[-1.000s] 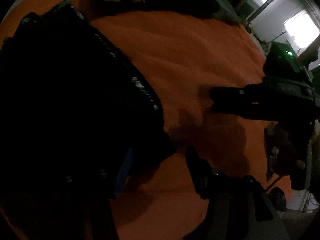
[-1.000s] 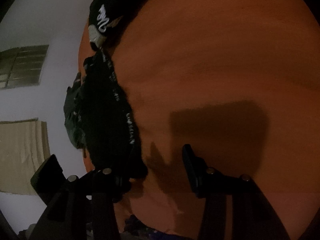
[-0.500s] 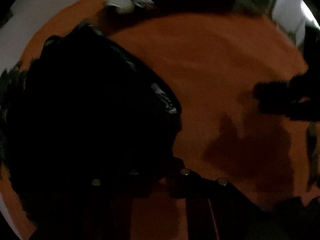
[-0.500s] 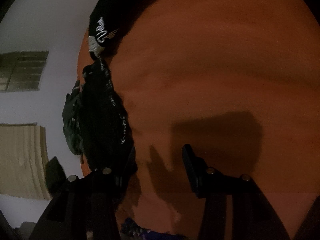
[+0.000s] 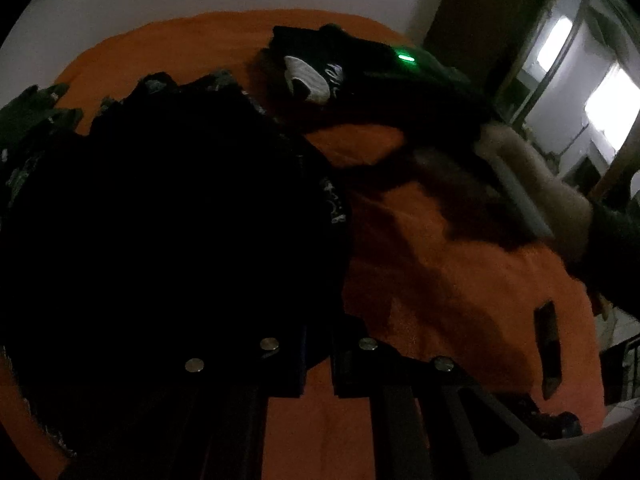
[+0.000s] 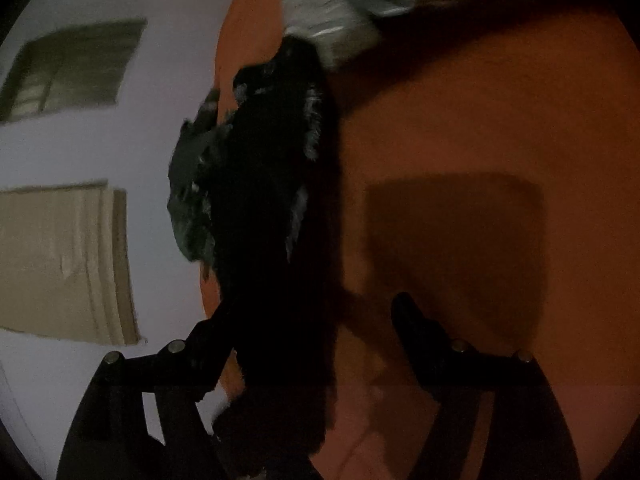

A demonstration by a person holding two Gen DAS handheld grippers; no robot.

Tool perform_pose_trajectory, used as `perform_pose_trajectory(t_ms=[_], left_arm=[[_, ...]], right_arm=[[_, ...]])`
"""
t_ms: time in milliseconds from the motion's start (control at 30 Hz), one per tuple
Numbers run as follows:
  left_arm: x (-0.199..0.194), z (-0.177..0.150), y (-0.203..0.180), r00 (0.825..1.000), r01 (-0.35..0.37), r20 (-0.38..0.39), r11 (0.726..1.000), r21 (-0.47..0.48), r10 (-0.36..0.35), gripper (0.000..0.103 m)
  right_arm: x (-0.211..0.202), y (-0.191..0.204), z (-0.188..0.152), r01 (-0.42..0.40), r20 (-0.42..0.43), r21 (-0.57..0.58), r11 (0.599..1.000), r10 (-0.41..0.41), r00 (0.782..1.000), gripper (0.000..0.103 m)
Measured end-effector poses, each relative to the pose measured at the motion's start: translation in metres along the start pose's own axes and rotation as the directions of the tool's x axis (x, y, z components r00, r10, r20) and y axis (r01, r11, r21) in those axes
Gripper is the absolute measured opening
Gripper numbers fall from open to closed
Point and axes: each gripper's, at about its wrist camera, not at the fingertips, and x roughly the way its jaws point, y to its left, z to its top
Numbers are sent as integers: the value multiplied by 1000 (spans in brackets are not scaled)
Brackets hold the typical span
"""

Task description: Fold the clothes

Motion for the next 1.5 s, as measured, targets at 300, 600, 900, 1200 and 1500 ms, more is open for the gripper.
perform_pose_trajectory(t_ms=[300, 600, 900, 1200, 1500], left_arm=[[-8, 1, 12, 1000, 22, 20, 1000, -22, -22, 9], [-30, -14, 47, 1000, 5, 27, 996, -92, -2, 9], [-62, -81, 109, 999, -33, -23, 938, -345, 27, 9], [-100, -168, 169, 999, 20, 37, 749, -662, 5, 9], [-126, -199, 202, 985, 155, 172, 612, -775, -33, 10]], right_arm=[[38, 51, 79, 122, 34, -32, 992, -121, 992, 52], [33, 162, 85, 326, 218, -329, 886, -265, 939, 3], [138, 351, -12, 436, 328, -759, 484, -294, 898, 3], [337, 430, -115, 299, 190, -933, 200, -431, 882, 3], [431, 421, -139, 300, 234, -954, 18, -585, 777, 21]])
